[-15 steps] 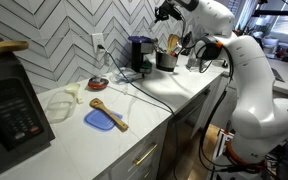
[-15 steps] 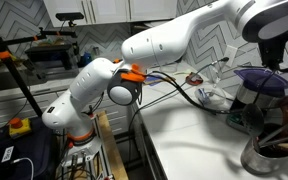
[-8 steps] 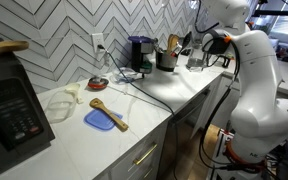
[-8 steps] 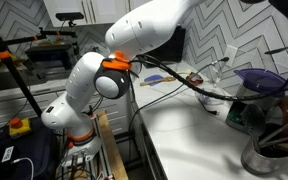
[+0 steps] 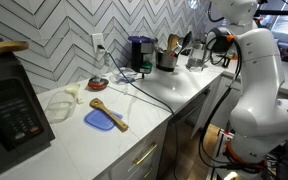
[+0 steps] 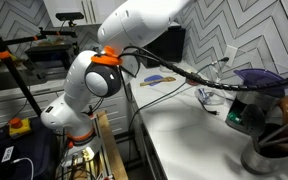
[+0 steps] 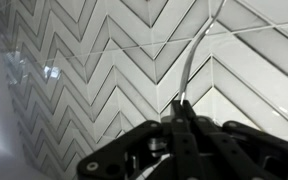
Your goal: Put the silver spatula from the top of the coffeemaker in the silver holder
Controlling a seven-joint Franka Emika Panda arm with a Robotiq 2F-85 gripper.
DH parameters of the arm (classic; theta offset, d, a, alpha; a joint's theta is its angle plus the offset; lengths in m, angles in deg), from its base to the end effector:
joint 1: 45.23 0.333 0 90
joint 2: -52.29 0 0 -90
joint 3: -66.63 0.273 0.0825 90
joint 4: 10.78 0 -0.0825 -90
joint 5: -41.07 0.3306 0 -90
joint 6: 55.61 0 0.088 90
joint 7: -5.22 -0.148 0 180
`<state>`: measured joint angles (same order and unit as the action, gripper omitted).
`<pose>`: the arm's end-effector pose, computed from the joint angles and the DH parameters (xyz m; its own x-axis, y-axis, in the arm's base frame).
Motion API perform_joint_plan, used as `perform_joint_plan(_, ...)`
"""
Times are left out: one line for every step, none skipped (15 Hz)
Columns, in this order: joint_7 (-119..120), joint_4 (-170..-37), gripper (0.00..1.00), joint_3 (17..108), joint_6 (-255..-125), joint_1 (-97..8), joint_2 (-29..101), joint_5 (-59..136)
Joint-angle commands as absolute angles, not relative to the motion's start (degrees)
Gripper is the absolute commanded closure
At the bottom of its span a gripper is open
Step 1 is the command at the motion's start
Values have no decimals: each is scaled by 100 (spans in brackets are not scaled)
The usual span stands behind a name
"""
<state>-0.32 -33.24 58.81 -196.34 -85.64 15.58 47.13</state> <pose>0.4610 -0.4285 0.8093 0.0313 -0.1755 0.9840 -0.6955 -0.7109 -0.1047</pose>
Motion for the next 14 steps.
perform_joint_plan(-174,-3499,98,5834,-19764,-8564,1686,4559)
perform_joint_plan(-247,-3504,98,5772,-19774,-8569,1709,4517)
perform_joint_plan(-270,-3506,99,5749,-19777,-8575,1716,4502)
perform_joint_plan(-334,-3478,99,5534,-19971,-8570,1590,4273)
perform_joint_plan(-331,-3476,99,5409,-20139,-8571,1494,4112)
perform_joint_plan(-265,-3495,99,5349,-20307,-8580,1419,3995)
perform_joint_plan(-255,-3521,99,5250,-20467,-8577,1345,3850)
perform_joint_plan(-269,-3552,99,5158,-20635,-8579,1287,3731)
perform_joint_plan(-271,-3590,99,5103,-20786,-8570,1251,3652)
perform_joint_plan(-234,-3620,99,5086,-20932,-8541,1198,3607)
perform_joint_plan(-176,-3642,99,5099,-21061,-8506,1138,3582)
perform_joint_plan(-49,-3681,99,5202,-21122,-8434,1111,3619)
perform_joint_plan(59,-3728,99,5297,-21158,-8367,1099,3675)
perform_joint_plan(131,-3763,99,5315,-21162,-8270,1084,3662)
